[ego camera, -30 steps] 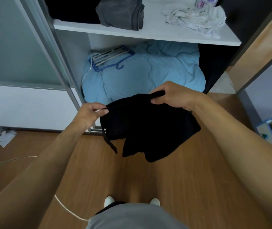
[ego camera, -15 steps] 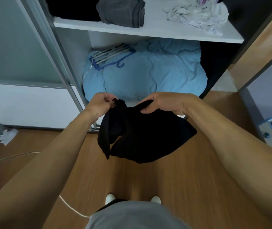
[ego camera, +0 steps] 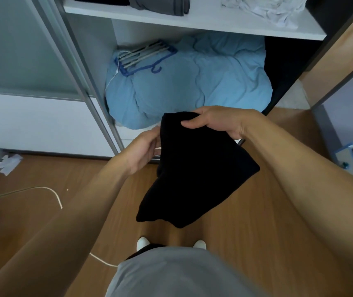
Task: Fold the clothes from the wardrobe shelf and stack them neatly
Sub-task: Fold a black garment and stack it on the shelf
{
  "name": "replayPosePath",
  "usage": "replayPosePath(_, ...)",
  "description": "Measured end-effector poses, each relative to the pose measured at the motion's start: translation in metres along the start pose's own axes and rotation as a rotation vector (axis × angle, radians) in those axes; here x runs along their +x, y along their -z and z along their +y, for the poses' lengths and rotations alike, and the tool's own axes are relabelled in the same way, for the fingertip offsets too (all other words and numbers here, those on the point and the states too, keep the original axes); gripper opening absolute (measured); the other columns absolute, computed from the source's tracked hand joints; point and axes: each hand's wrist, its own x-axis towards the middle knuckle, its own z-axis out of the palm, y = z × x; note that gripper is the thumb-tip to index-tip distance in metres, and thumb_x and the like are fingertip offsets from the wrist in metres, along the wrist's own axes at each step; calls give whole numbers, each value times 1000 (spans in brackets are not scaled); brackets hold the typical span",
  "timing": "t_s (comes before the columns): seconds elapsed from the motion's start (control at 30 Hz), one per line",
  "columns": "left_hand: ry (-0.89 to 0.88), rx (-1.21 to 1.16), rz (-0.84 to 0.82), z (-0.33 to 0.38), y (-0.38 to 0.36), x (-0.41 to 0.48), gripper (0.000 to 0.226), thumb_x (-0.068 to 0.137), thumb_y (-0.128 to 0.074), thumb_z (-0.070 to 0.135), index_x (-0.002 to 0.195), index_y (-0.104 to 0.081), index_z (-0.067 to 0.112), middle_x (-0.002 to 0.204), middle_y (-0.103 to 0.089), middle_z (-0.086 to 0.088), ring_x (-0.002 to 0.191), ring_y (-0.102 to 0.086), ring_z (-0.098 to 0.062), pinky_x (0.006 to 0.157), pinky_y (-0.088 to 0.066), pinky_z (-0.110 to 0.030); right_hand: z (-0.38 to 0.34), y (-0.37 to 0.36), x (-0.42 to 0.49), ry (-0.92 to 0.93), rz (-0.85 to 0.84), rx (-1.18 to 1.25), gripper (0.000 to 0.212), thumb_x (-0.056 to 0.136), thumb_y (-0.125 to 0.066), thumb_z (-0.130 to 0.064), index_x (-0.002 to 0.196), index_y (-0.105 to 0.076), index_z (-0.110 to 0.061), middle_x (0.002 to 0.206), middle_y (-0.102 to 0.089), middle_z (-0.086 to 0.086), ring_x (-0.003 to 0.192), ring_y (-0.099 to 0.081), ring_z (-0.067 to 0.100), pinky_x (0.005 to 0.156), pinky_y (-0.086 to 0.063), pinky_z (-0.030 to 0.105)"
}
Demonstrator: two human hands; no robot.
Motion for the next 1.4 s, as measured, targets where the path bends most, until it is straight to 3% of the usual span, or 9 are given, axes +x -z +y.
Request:
replayPosePath(0.1,-6,-122,-166,-4,-3,-9,61,99,-24,65,135,-61,33,142,-59,-3,131,-55,-22,103,-47,-36,1,-1,0,-7,13,-33,19,95,-66,-28,110,-73,-17,107,-76,11,88,-72,24,84,-59,39)
replayPosePath(0.3,54,-11,-199,-8,-27,-14,44,80,-78,50,119,-72,32,130,-68,-4,123,-62,-20,96,-51,-23,2,-1,2,-27,46,-76,24,97,-64,-29,112,-71,-11,107,-76,14,89,-73,26,82,-61,40)
replayPosePath(0.5,17,-289,-265,-18,-38,-10,49,97,-50,54,139,-58,29,143,-58,-5,134,-53,-23,100,-50,-30,12,7,-1,-29,72,26,31,95,-67,-30,118,-70,-9,114,-73,16,102,-71,31,92,-58,45)
replayPosePath(0.63,-77,-420,-124,-24,-47,-6,47,104,-31,54,134,-62,34,144,-57,-2,136,-51,-19,105,-47,-29,16,8,-1,11,115,137,35,93,-69,-31,120,-69,-9,115,-74,14,101,-71,27,92,-58,39)
replayPosePath(0.77,60,-199,135,-24,-58,-2,31,95,-55,46,94,-81,30,105,-76,-6,97,-74,-17,73,-58,-23,20,8,0,34,182,163,48,92,-68,-36,126,-63,-1,123,-69,19,106,-67,29,99,-54,41)
replayPosePath(0.93,-4,-162,-94,-23,-40,-7,44,99,-39,64,127,-65,43,137,-63,7,130,-56,-11,105,-46,-22,20,11,1,60,196,140,52,93,-68,-39,126,-61,1,110,-71,14,95,-69,26,92,-56,38)
replayPosePath(1.1,150,309,-126,-13,-32,-8,50,81,-73,60,114,-72,23,113,-74,-2,110,-69,-18,102,-51,-37,11,20,5,26,304,0,27,89,-74,-30,100,-73,-5,86,-76,9,72,-73,20,67,-62,31)
replayPosePath(1.27,136,28,51,-6,-41,-6,29,96,-64,34,112,-72,10,107,-76,-9,105,-71,-25,83,-55,-25,28,41,18,74,491,459,30,94,-64,-37,105,-69,-10,85,-71,6,76,-64,19,76,-54,29)
replayPosePath(1.4,133,-186,172,1,-46,-6,28,98,-63,33,115,-71,12,115,-75,-8,108,-71,-22,80,-58,-25,106,32,11,-25,379,712,75,93,-38,-73,122,-68,-10,113,-75,8,106,-70,24,92,-53,31)
